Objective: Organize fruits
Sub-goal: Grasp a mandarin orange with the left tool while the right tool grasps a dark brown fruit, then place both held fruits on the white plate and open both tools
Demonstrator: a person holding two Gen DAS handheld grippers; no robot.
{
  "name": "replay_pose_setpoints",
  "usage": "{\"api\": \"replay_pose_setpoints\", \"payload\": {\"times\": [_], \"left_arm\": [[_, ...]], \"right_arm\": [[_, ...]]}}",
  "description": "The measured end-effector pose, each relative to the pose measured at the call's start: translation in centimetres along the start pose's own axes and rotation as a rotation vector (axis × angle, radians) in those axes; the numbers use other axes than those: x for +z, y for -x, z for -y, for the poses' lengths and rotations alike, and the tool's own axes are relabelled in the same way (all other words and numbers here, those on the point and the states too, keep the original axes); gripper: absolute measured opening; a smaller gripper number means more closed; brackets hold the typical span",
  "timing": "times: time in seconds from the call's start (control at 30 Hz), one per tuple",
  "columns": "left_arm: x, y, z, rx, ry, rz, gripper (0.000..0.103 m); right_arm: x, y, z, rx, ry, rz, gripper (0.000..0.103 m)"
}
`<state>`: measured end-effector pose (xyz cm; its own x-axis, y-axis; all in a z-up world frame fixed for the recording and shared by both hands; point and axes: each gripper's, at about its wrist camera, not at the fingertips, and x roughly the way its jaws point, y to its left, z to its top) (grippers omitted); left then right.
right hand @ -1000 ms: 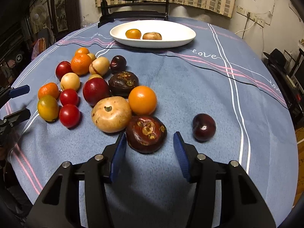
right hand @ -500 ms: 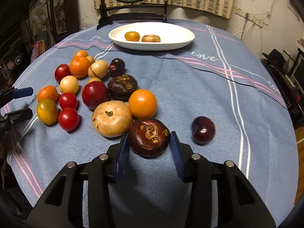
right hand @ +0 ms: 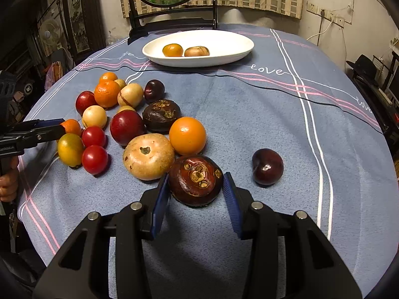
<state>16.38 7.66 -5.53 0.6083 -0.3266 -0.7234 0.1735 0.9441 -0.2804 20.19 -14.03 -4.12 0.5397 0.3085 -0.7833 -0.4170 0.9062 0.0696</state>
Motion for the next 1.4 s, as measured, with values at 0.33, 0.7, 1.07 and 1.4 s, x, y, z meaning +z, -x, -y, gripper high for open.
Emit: {"api": "replay_pose_setpoints", "payload": {"times": [0.33,0.7,1.07,1.4], "left_arm": [[-0.2,-0.2,-0.6,-0.032,0.046,-0.06,0.057],[0.3,-1.7,-0.3,-0.047,0.041,-0.062,0.058],[-0.8,-0.2,1.0,0.013,-0.012,-0.011,0.044],[2.0,1.2,0.2,-0.034,-0.011,0.034,0.044]], "right_arm": [[-0.1,0.2,0.8,0.039,-0.045,0.007,0.044],[-0.2,0.3,0.7,0.044,-0.042,0.0,0.044],[-0.3,0.4,0.7,0.039,-0.041,0.007,0.044],[0.6,0.7,0.7,0.04,-0.057,0.04,0.044]]}}
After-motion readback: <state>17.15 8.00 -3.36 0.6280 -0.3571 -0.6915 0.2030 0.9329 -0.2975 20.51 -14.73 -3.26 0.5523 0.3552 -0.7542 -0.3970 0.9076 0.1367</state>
